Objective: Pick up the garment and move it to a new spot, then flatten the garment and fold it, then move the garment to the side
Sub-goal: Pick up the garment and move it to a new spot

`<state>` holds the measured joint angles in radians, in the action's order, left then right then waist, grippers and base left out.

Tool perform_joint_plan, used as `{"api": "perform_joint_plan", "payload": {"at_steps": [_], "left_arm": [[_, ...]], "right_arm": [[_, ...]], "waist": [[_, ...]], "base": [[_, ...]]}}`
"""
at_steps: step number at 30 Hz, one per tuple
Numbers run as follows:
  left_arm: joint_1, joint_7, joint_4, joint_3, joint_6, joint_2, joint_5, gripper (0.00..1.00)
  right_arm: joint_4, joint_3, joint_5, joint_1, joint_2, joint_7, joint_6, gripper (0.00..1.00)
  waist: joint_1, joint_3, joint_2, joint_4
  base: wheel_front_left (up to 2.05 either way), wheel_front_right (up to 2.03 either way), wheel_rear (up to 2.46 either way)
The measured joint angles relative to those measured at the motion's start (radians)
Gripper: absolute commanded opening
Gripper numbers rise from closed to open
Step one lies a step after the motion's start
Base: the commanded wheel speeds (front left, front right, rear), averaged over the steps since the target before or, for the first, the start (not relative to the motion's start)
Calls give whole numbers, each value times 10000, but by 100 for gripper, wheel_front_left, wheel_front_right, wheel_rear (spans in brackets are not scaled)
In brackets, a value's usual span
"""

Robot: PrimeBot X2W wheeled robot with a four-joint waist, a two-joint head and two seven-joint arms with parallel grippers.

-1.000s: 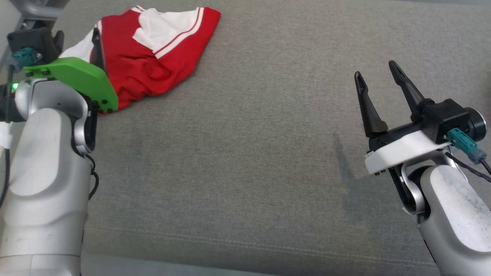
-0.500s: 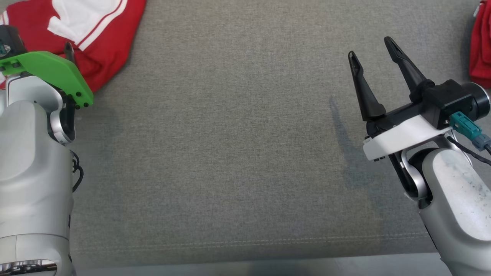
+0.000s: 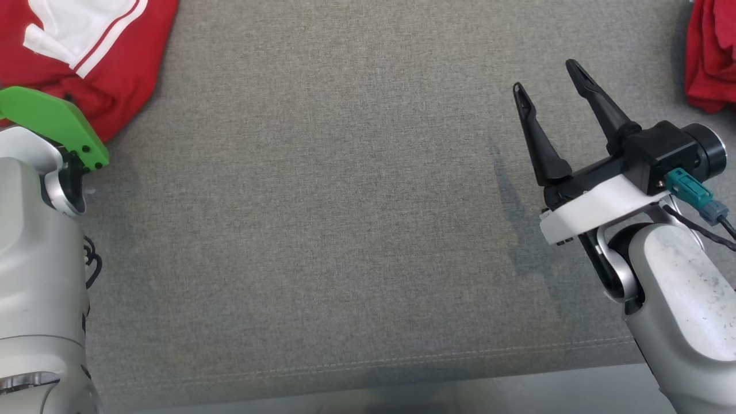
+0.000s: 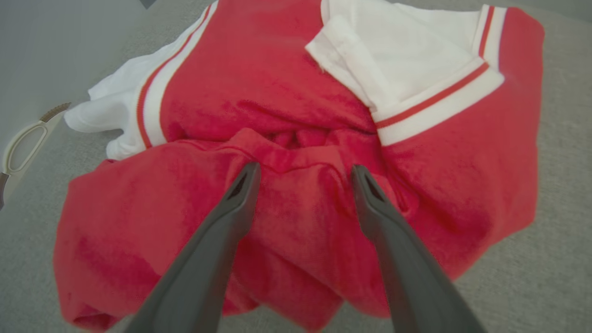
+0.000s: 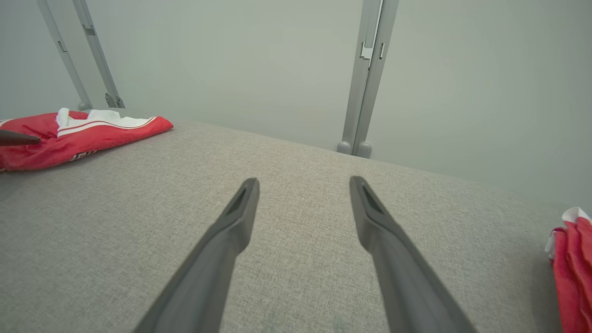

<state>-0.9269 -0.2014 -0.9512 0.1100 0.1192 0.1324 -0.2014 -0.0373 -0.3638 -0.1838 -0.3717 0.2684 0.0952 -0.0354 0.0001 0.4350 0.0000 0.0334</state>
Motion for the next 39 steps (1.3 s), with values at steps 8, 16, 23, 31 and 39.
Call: {"api": "perform_joint_plan", "payload": {"at_steps": [8,16,23,31,39], "left_arm": [[-212,240,-683,608,0,-115,249,91],[-212,769,-1085,780,2,-435,301,0],[-344,1774,-1060,552,2,-851,299,0],[-381,2479,-1129,219,-213,-982,290,0],[-385,3166,-1114,-59,-940,-1101,276,0]], "right_arm": [[115,-71,0,-39,-12,-4,88,100],[307,-90,-2,-45,-15,6,88,100],[566,42,-25,-19,-42,201,58,100],[936,151,-234,284,-251,466,-105,100],[1294,150,-466,625,-529,729,-174,100]], "waist": [[0,-119,0,-109],[0,-381,0,-172],[0,-765,0,-67],[0,-1316,0,147],[0,-1926,0,287]], "base": [[0,0,0],[0,0,0],[0,0,0],[0,0,0],[0,0,0]]}}
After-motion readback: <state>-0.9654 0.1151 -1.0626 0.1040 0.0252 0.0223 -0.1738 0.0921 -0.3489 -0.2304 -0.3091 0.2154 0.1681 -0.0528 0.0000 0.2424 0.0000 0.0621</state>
